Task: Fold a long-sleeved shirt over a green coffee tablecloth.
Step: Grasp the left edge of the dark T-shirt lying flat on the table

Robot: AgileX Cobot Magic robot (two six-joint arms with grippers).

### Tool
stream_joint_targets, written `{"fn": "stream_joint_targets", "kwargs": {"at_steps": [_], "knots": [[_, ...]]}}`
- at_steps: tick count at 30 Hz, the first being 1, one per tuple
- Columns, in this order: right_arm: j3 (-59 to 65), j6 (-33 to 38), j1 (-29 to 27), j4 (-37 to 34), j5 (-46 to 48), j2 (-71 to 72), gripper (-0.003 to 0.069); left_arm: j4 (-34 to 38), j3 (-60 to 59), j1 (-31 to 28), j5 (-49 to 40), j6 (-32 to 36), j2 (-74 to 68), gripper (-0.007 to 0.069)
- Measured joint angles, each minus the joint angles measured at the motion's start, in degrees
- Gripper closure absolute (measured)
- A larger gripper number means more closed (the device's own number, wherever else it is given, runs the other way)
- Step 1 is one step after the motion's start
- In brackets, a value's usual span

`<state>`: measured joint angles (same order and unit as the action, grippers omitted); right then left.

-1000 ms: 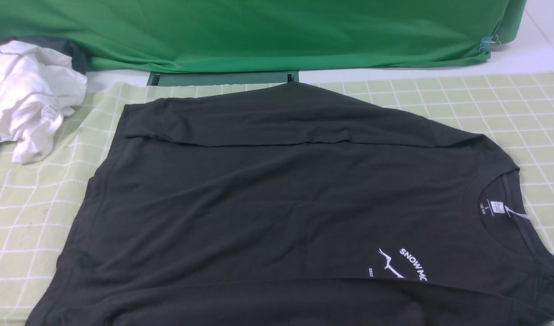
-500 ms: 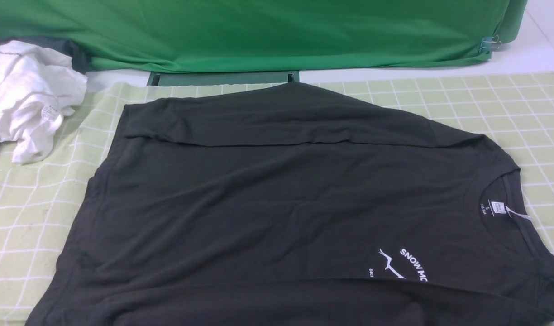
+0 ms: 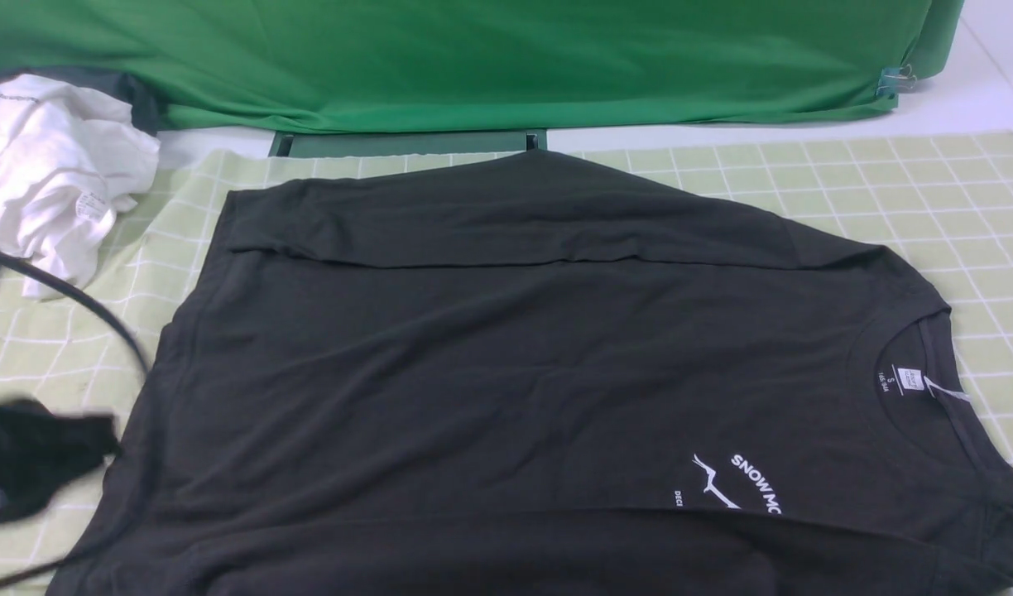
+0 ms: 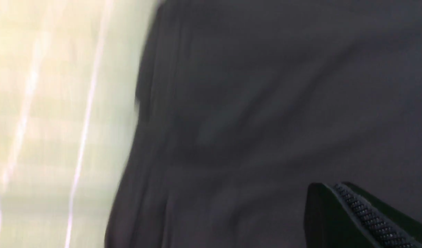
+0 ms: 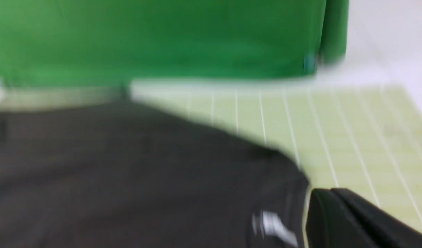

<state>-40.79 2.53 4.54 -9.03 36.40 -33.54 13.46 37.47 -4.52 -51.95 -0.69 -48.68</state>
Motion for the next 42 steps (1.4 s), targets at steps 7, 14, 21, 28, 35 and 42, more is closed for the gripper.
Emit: {"fn": "stream_joint_targets", "kwargs": {"at_steps": [7,14,21,28,35,42], "knots": [[-3.72,4.07,0.0,-2.31,8.04,-13.28,0.065,-5.22,-2.5,0.0,-2.89,0.69,-14.97,0.0622],[-3.72,9.23,0.0,-7.31,8.3,-16.17,0.0649,-6.75,-2.78,0.0,2.13,0.69,-26.04,0.062],[-3.72,9.96,0.0,-7.8,7.85,-16.22,0.0642,-11.9,-2.78,0.0,6.18,0.69,-29.34,0.0482],[-3.72,9.96,0.0,-7.8,7.54,-16.22,0.0634,-11.9,-2.78,0.0,7.41,1.52,-29.34,0.0208],[-3.72,9.96,0.0,-7.8,7.1,-16.46,0.0631,-11.71,-2.78,0.0,7.62,1.79,-30.17,0.0139],[-3.72,9.96,0.0,-7.8,7.04,-16.46,0.0624,-7.99,-2.78,0.0,7.86,5.88,-34.1,0.0251]]}}
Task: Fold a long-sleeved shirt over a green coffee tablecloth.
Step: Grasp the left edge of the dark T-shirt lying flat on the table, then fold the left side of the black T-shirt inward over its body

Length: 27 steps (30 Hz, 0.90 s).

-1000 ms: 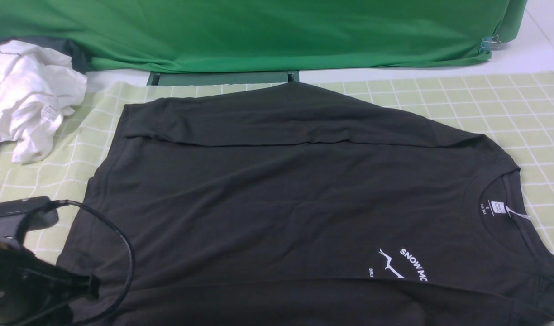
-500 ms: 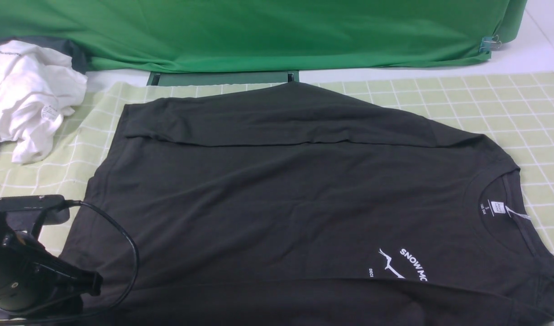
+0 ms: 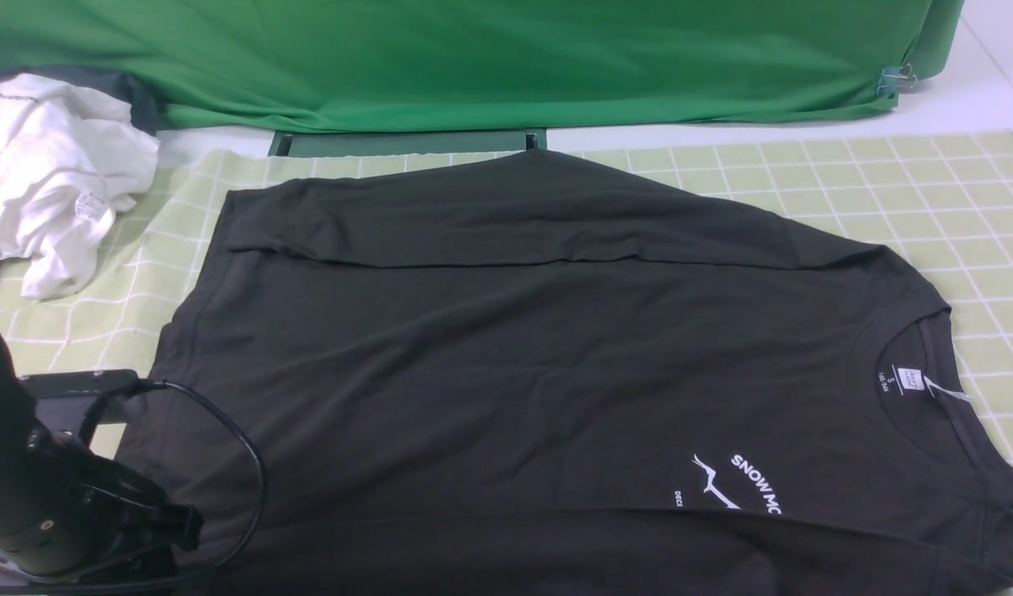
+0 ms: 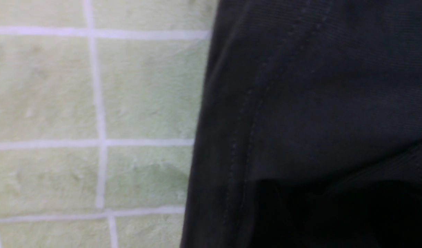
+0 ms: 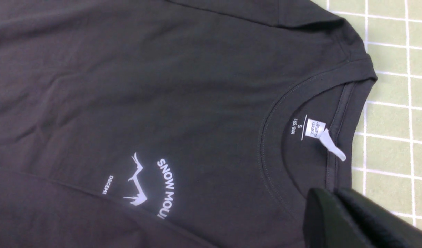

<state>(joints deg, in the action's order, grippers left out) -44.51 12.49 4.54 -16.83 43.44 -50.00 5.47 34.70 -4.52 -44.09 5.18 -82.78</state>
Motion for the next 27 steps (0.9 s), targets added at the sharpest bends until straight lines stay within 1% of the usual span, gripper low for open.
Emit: {"fn": "stream_joint_targets", "kwargs": {"at_steps": [2,5,8,10,12,20,27], "knots": [[0.0,0.0,0.0,0.0,0.0,0.0,0.0623,0.39,0.0,0.0,0.08,0.49,-0.24,0.0275],[0.0,0.0,0.0,0.0,0.0,0.0,0.062,1.34,0.0,0.0,0.14,1.93,-0.45,0.0371],[0.0,0.0,0.0,0.0,0.0,-0.05,0.0621,2.02,0.0,0.0,-0.27,2.68,-0.45,0.0529],[0.0,0.0,0.0,0.0,0.0,-0.05,0.0621,2.04,0.13,0.0,-0.93,2.68,-0.45,0.0584],[0.0,0.0,0.0,0.0,0.0,-0.05,0.0621,2.04,0.83,0.0,-2.63,2.68,-0.5,0.0603],[0.0,0.05,0.0,0.0,0.05,-0.05,0.0621,1.93,4.1,0.0,-9.21,2.77,2.93,0.0607],[0.0,0.05,0.0,0.0,-0.09,-0.05,0.062,2.03,6.89,0.0,-10.36,2.93,8.73,0.0607]]}}
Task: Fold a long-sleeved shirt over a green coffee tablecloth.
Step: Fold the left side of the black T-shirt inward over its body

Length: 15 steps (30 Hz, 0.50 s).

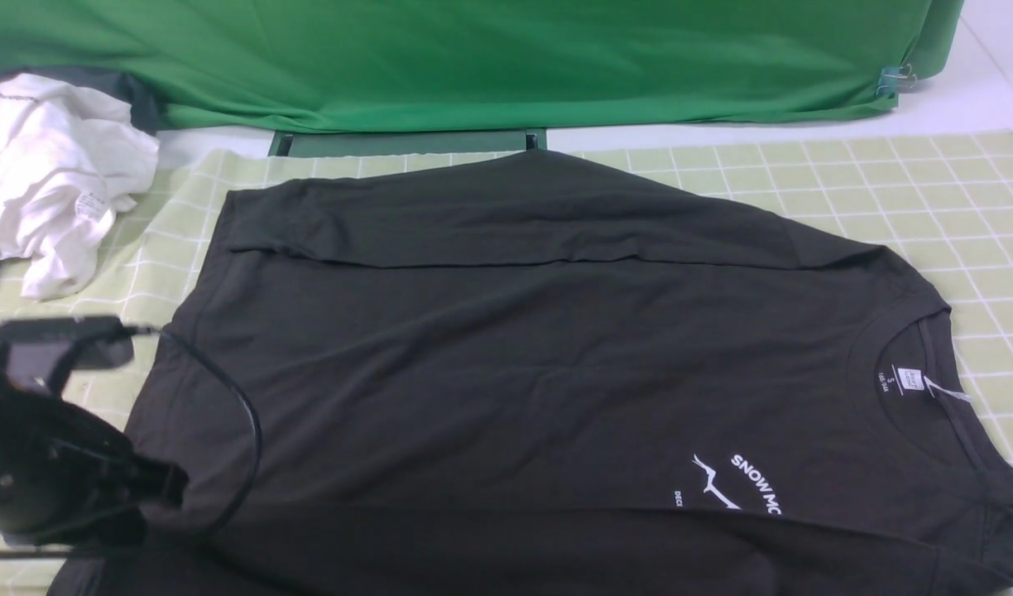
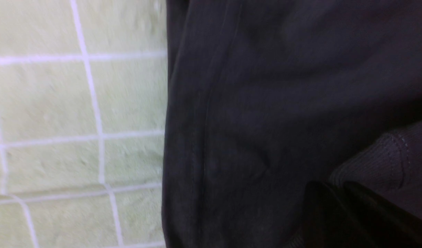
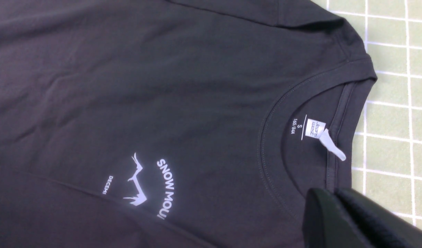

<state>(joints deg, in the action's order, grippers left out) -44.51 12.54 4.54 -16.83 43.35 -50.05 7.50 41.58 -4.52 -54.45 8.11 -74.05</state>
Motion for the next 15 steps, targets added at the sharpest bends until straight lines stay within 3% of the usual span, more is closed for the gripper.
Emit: {"fn": "stream_joint_targets", "kwargs": {"at_steps": [15], "knots": [[0.0,0.0,0.0,0.0,-0.44,0.0,0.0601,-3.96,21.76,0.0,3.93,-0.05,-9.43,0.0608]]}}
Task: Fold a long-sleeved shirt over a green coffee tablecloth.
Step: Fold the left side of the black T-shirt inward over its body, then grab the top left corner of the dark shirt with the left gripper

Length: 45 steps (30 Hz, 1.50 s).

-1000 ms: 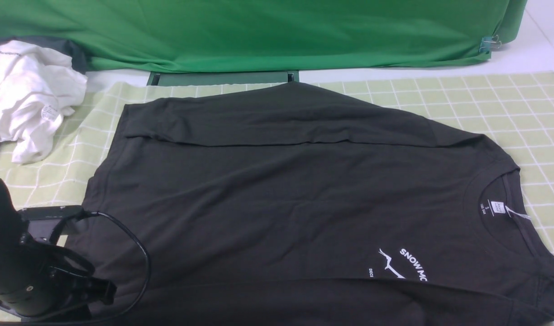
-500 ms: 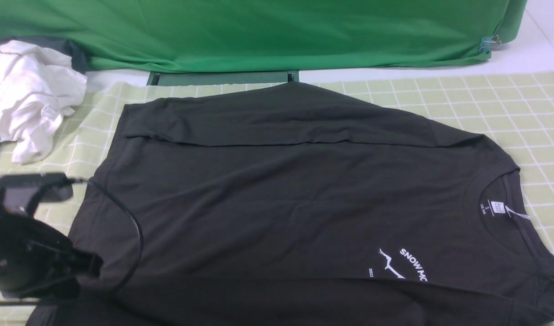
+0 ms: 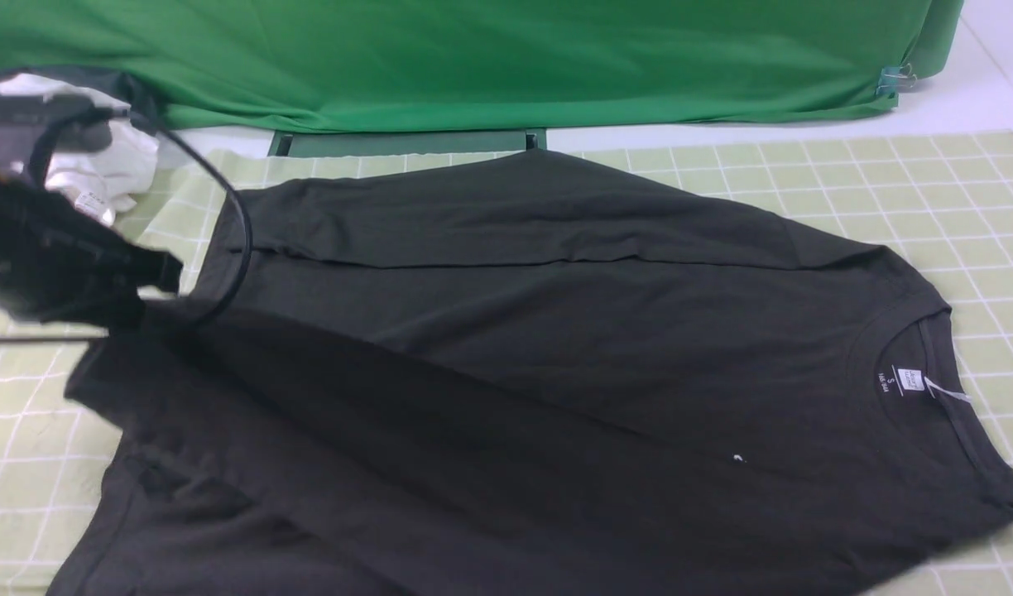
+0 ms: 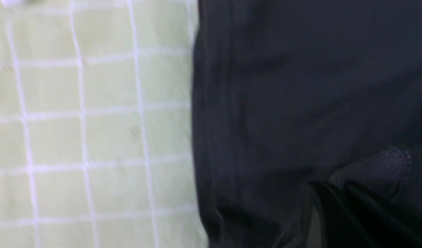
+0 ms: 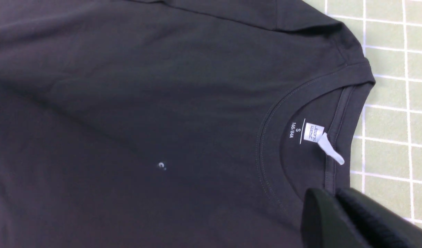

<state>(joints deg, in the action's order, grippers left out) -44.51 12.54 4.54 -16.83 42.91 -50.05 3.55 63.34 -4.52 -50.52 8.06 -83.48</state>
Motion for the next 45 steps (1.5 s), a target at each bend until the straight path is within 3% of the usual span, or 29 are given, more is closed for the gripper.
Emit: {"fn": "stream_joint_targets", "kwargs": {"at_steps": [16,24,25,29,37,45], "knots": [[0.0,0.0,0.0,0.0,0.0,0.0,0.0589,-2.9,4.5,0.0,6.64,1.73,-13.24,0.0582],[0.0,-0.05,0.0,0.0,-0.02,0.0,0.0586,-4.67,4.81,0.0,12.4,2.12,-14.54,0.0354],[0.0,-0.05,0.0,0.0,-0.02,0.0,0.0586,-4.98,5.28,0.0,13.04,1.36,-14.54,0.0303],[0.0,-0.05,0.0,0.0,-0.02,0.0,0.0584,-4.94,8.49,0.0,14.67,-4.58,-15.53,0.0229],[0.0,-0.05,0.0,0.0,0.31,0.0,0.0575,-0.36,22.46,0.0,14.58,-8.06,-28.6,0.0223],[0.0,-0.05,0.0,-0.07,1.05,0.0,0.0567,-1.14,31.53,0.0,14.44,-8.06,-39.63,0.0224]]}}
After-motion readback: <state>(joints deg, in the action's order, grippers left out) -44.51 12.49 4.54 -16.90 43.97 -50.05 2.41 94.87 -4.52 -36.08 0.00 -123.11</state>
